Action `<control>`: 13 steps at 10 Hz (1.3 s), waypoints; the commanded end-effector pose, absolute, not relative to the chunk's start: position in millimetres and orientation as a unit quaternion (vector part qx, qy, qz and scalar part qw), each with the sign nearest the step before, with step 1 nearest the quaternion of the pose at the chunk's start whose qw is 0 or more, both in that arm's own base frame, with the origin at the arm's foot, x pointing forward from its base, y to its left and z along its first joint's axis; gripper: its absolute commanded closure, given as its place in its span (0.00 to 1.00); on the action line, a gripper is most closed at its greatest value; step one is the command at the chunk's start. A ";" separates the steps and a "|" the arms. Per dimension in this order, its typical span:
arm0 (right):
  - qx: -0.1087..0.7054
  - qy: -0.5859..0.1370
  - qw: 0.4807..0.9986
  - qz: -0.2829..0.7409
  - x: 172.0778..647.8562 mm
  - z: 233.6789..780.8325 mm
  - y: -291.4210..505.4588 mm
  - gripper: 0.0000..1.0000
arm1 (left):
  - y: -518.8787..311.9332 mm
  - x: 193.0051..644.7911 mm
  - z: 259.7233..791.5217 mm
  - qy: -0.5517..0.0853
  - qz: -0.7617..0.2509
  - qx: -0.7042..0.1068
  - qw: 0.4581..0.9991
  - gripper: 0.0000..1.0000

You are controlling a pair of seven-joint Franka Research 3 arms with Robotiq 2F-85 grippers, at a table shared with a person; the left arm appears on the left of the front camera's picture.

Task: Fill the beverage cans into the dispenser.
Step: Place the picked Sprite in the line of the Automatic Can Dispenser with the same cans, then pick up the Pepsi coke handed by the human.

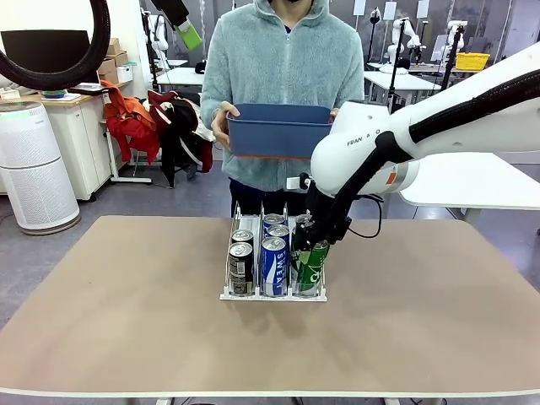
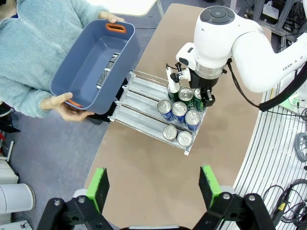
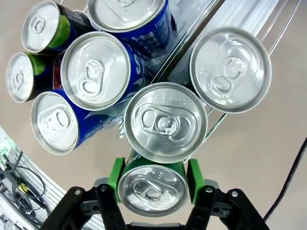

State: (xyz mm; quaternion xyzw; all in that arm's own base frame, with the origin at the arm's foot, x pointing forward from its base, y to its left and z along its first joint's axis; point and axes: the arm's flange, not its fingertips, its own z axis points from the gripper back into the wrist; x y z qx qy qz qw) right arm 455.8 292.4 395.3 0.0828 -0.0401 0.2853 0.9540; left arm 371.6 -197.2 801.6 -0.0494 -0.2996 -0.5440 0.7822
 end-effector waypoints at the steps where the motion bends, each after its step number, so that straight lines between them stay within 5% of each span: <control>1: 0.075 -0.039 0.953 0.290 455.5 411.1 292.2 0.02 | -194.4 371.2 799.8 -0.295 -0.546 -0.046 0.783 0.00; 2: 0.079 -0.045 0.952 0.293 451.0 419.1 290.5 0.21 | -194.4 371.2 799.8 -0.295 -0.546 -0.046 0.783 0.00; 3: 0.083 -0.056 0.950 0.297 445.0 427.9 288.4 0.00 | -194.4 371.2 799.8 -0.295 -0.546 -0.046 0.783 0.00; 13: 0.071 -0.040 0.955 0.284 456.5 452.1 282.2 0.01 | -194.4 371.2 799.8 -0.295 -0.546 -0.046 0.783 0.00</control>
